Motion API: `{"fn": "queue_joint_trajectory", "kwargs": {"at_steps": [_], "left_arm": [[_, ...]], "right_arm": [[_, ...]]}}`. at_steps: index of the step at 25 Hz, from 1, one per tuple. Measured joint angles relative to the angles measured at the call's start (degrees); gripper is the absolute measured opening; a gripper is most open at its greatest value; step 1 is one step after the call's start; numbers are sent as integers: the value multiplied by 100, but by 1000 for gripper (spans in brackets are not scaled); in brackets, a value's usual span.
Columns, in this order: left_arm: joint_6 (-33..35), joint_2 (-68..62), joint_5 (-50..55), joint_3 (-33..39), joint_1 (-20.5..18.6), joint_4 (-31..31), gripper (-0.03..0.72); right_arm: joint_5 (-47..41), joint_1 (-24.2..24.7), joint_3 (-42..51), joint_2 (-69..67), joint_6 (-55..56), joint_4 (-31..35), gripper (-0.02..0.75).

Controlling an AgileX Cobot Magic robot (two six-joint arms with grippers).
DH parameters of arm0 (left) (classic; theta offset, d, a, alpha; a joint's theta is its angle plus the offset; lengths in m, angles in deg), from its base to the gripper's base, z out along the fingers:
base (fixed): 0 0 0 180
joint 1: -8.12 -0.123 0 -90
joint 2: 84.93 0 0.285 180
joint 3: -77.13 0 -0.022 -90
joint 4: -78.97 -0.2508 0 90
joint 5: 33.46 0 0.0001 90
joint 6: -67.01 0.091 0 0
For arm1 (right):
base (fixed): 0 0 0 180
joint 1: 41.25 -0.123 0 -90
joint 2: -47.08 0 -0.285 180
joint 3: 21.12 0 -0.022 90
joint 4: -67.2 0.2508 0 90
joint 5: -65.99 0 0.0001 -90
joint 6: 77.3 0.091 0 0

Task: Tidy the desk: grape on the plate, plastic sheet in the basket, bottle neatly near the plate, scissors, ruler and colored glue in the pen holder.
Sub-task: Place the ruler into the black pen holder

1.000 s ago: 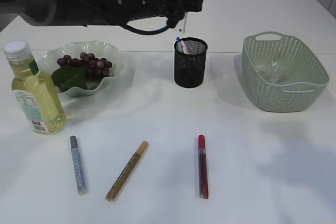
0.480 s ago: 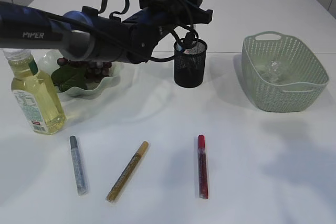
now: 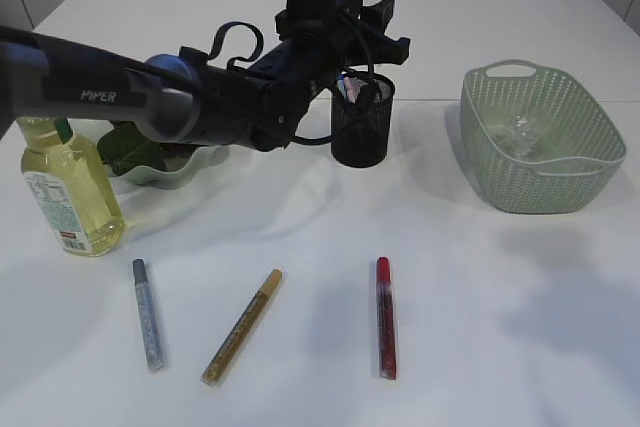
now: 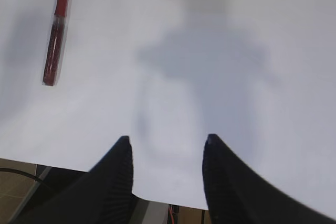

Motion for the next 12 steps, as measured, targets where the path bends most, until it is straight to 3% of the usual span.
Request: {"fn": "queue_joint_trajectory", "kwargs": {"at_steps": [12], "left_arm": [[-214, -466, 117, -476, 0, -34, 279]], "right_arm": [[0, 0, 0, 0, -9, -103, 358]]}}
